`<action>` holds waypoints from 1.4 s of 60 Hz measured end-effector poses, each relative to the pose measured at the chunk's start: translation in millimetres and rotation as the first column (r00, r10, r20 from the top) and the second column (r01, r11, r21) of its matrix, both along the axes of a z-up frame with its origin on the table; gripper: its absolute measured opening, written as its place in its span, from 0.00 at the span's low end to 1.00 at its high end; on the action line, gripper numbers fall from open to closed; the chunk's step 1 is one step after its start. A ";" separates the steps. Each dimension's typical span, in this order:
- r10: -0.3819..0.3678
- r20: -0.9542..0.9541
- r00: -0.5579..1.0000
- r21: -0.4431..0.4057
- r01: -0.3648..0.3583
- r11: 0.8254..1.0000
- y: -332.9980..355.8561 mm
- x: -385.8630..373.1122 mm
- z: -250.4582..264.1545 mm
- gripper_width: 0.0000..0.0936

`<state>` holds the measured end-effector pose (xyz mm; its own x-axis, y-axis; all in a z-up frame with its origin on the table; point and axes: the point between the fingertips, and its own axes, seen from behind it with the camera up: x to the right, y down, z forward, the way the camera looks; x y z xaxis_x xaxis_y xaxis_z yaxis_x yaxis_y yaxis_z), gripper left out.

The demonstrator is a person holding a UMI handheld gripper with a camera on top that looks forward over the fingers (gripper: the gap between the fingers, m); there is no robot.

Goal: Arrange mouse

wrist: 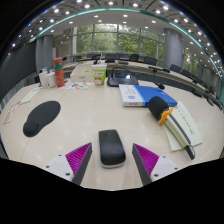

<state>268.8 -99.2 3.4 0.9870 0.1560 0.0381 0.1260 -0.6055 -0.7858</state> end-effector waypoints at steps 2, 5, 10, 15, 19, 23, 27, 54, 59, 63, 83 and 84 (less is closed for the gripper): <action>0.008 -0.002 1.000 -0.012 -0.008 1.000 7.6 -1.5 -6.1 0.86; 0.024 -0.003 1.000 -0.039 -0.024 0.999 14.1 -4.2 -16.6 0.80; 0.046 -0.012 0.999 -0.016 -0.046 0.999 27.5 -8.7 -16.5 0.65; 0.070 0.000 0.998 -0.014 -0.070 0.997 31.4 -10.0 -16.8 0.51; 0.078 0.011 0.997 -0.017 -0.077 0.997 32.7 -10.9 -17.7 0.46; 0.076 0.019 0.997 -0.025 -0.076 0.997 32.1 -12.3 -18.0 0.42; 0.068 0.011 0.998 -0.039 -0.068 0.997 33.7 -11.1 -18.1 0.37; -0.079 -0.016 0.997 0.099 0.080 0.992 69.4 -50.0 97.8 0.34; -0.072 -0.043 0.996 0.143 0.077 0.987 76.1 -100.4 131.6 0.34; -0.051 -0.062 0.997 0.159 0.061 0.985 80.6 -150.3 146.6 0.34; 0.002 -0.075 0.997 0.042 0.001 0.999 96.9 -341.5 54.7 0.34; 0.002 -0.073 0.997 0.037 0.001 0.999 98.1 -345.4 49.5 0.34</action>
